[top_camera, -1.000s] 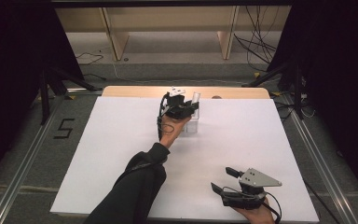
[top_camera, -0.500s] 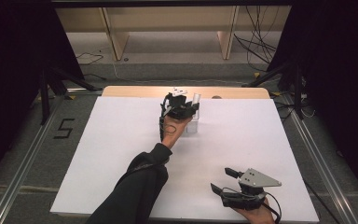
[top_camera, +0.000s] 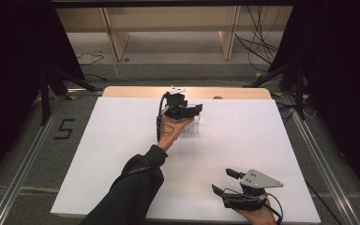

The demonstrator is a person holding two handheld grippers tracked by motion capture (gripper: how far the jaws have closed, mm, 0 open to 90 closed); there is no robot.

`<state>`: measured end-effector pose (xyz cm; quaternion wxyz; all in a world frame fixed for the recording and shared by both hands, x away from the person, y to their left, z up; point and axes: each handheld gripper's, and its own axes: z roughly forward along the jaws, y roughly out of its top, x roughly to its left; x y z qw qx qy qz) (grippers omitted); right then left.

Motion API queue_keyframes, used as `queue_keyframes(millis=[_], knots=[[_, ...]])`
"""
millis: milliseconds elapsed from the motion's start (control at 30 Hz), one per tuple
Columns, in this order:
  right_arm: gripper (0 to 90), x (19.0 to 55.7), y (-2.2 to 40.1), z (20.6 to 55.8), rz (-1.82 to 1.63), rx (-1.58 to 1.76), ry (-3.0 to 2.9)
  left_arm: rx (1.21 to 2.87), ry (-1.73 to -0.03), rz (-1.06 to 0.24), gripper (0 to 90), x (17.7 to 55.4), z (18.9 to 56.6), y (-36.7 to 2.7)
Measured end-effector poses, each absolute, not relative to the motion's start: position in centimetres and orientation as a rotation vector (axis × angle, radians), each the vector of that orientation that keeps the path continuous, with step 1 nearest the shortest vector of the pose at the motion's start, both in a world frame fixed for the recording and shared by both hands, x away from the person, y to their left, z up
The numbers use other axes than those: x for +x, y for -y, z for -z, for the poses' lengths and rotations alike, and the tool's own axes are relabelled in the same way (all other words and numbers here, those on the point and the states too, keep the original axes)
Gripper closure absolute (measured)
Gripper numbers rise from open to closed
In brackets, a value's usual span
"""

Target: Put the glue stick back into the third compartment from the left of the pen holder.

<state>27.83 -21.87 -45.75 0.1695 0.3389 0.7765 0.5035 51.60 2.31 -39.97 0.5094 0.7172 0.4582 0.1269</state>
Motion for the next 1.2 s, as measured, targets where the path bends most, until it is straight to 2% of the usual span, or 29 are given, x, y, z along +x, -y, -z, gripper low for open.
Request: queue_keyframes(millis=[167,333,800,1200], knots=[[25.2,27.9,21.9,45.8,-1.438,0.975,-2.199,1.733,-1.04,-0.206,24.3,50.6,39.6,-3.4],[24.7,28.0,22.0,45.8,-1.441,0.988,-2.197,1.732,-0.992,-0.169,20.9,49.0,39.6,-4.8],[24.3,28.1,22.1,45.8,-1.467,1.009,-2.186,1.741,-0.864,-0.142,18.2,43.9,40.1,-7.9],[24.2,28.2,22.2,45.8,-1.489,1.024,-2.182,1.742,-0.825,-0.147,17.7,42.2,40.7,-9.9]])
